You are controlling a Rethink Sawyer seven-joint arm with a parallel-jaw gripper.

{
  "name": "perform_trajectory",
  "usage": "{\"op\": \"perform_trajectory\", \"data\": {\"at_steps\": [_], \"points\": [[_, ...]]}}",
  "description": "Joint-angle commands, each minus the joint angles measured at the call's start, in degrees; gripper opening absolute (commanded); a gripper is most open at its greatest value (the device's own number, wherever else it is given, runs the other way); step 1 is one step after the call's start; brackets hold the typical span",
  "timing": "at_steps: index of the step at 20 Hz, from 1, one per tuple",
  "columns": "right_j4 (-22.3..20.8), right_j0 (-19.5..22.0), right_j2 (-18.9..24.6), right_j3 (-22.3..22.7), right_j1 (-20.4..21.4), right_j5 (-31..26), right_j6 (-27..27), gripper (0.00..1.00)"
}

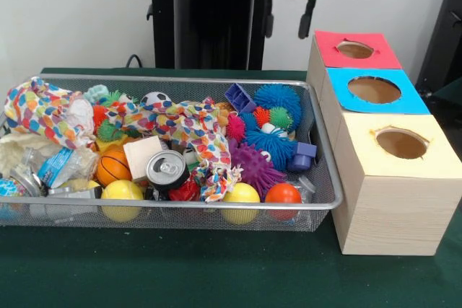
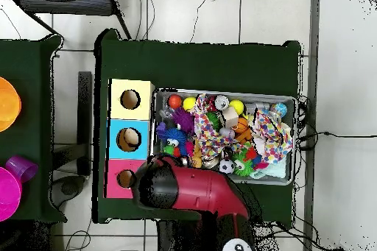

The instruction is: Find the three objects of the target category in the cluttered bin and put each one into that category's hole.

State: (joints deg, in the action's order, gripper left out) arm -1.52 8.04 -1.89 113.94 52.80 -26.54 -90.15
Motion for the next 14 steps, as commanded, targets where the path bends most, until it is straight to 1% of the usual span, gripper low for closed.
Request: {"op": "perform_trajectory", "data": {"at_steps": [1,4,7,8,9,14], "points": [[-3.6,4.7,0.3,-6.1,-1.1,1.0,-2.9,1.00],[-3.8,5.7,0.5,-6.6,-1.4,1.3,-3.2,1.00],[-4.0,5.7,0.7,-6.9,-0.6,0.7,-3.2,1.00],[-4.1,6.3,1.0,-7.4,-0.9,0.7,-2.8,1.00],[-4.1,6.9,1.6,-7.0,-0.3,0.5,-2.1,1.00],[-4.6,8.7,1.6,-9.6,-1.1,-1.2,-0.8,1.00]]}}
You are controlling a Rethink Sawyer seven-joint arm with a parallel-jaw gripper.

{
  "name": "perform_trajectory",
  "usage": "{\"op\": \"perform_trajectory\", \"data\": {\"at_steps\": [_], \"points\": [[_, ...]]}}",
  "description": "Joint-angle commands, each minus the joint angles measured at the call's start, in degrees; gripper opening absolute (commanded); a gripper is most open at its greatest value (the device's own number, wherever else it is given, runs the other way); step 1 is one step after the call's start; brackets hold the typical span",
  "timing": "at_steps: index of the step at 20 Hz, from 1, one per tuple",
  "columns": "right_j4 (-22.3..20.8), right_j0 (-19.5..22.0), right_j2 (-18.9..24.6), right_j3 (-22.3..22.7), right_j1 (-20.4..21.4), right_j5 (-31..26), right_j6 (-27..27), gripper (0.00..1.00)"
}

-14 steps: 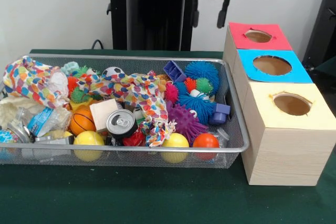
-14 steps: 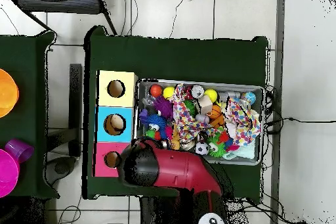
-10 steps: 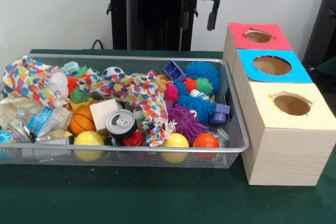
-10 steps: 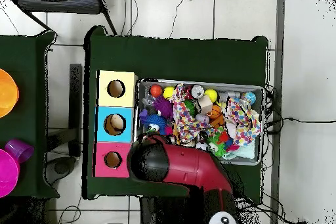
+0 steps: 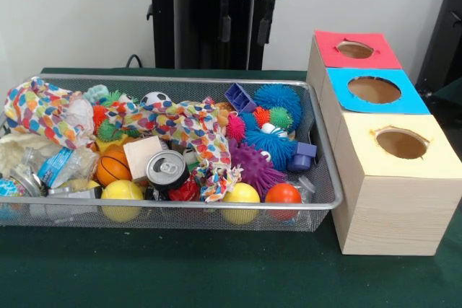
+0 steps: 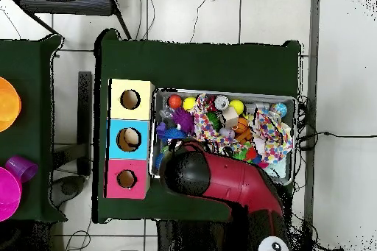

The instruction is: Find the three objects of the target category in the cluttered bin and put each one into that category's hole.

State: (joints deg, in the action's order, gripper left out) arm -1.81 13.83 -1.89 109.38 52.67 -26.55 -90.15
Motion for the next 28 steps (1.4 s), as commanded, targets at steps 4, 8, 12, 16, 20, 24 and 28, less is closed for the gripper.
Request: {"op": "perform_trajectory", "data": {"at_steps": [4,8,12,16,20,24,28], "points": [[-4.7,5.7,2.2,-8.7,-4.0,-0.6,-0.4,1.00],[-4.1,9.1,3.8,-13.1,-7.7,0.4,-0.4,1.00],[-4.2,10.0,4.1,-18.3,-10.4,0.8,-1.2,1.00],[-4.6,10.8,5.4,-24.2,-14.1,-1.9,0.7,1.00],[-4.7,12.2,6.8,-26.6,-16.6,-1.8,1.8,1.00],[-4.1,12.9,8.1,-27.0,-17.8,-0.3,1.1,1.00],[-4.0,13.4,10.1,-27.8,-18.8,1.4,1.1,1.00]]}}
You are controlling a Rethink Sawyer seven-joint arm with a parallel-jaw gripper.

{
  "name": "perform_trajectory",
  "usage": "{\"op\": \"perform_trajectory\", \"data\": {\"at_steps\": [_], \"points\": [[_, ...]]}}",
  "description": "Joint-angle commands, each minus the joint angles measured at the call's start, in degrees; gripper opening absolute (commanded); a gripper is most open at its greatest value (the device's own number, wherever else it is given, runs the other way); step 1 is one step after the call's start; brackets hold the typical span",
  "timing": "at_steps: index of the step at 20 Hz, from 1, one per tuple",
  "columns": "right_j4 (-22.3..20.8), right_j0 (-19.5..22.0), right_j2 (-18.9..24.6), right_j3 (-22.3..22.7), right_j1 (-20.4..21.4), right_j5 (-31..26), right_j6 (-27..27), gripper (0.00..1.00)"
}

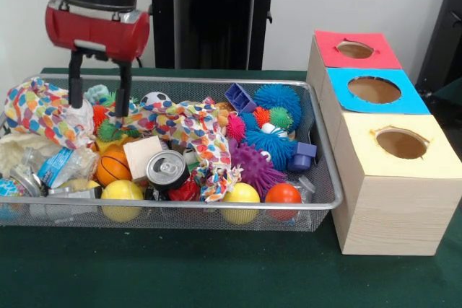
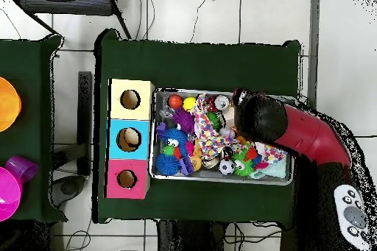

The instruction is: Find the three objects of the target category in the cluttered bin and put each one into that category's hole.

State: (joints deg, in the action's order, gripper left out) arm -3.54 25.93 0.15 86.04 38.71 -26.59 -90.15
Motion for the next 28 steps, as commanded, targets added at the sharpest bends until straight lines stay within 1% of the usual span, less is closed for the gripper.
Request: {"op": "perform_trajectory", "data": {"at_steps": [1,4,8,9,14,17,23,28], "points": [[-2.4,1.1,8.4,-4.7,-5.1,1.5,1.2,1.00],[-2.6,0.2,8.6,-5.0,-5.3,1.1,0.7,1.00],[-2.7,0.7,9.5,-5.9,-6.8,2.0,0.3,1.00],[-2.8,0.7,10.1,-6.2,-7.3,2.6,0.4,1.00],[-4.0,0.1,9.7,-8.6,-9.0,2.7,0.8,1.00],[-4.6,0.1,10.0,-11.2,-10.8,1.8,2.1,1.00],[-5.3,-0.6,10.0,-15.8,-12.3,-1.4,3.3,1.00],[-6.0,-1.6,9.4,-16.4,-11.6,-2.6,2.2,1.00]]}}
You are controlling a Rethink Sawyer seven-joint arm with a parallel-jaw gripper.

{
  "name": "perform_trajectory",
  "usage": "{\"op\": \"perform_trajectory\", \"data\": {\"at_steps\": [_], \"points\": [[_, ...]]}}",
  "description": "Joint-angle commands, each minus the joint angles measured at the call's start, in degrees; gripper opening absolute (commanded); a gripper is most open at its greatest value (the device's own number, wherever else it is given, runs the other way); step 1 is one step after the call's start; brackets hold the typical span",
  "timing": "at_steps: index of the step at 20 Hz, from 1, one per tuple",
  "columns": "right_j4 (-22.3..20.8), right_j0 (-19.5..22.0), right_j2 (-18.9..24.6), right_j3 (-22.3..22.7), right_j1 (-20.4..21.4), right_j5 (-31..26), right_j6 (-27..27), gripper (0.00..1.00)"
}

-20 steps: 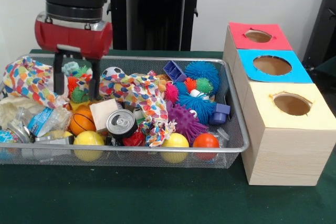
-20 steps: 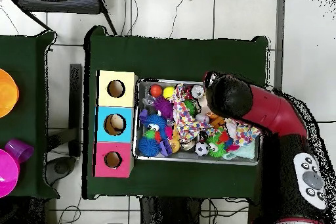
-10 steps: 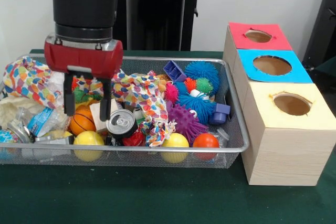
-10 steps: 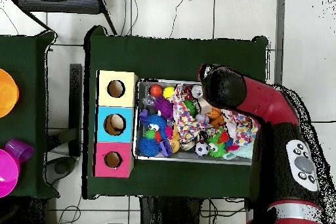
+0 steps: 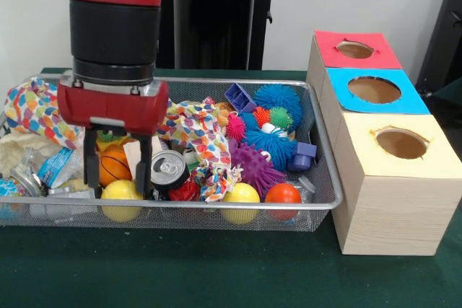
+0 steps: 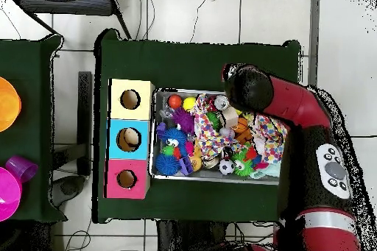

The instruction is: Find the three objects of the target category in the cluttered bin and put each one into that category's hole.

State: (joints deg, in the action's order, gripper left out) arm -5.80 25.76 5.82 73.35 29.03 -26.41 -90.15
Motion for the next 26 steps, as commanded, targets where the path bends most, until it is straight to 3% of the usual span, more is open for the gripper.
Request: {"op": "perform_trajectory", "data": {"at_steps": [1,10,26], "points": [[-4.0,-2.4,3.0,-3.9,-1.9,-3.6,1.5,1.00],[-5.2,-5.4,1.0,-9.0,-2.8,-10.4,1.2,1.00],[-8.4,-3.0,1.9,-16.6,-6.8,-17.9,7.1,1.00]]}}
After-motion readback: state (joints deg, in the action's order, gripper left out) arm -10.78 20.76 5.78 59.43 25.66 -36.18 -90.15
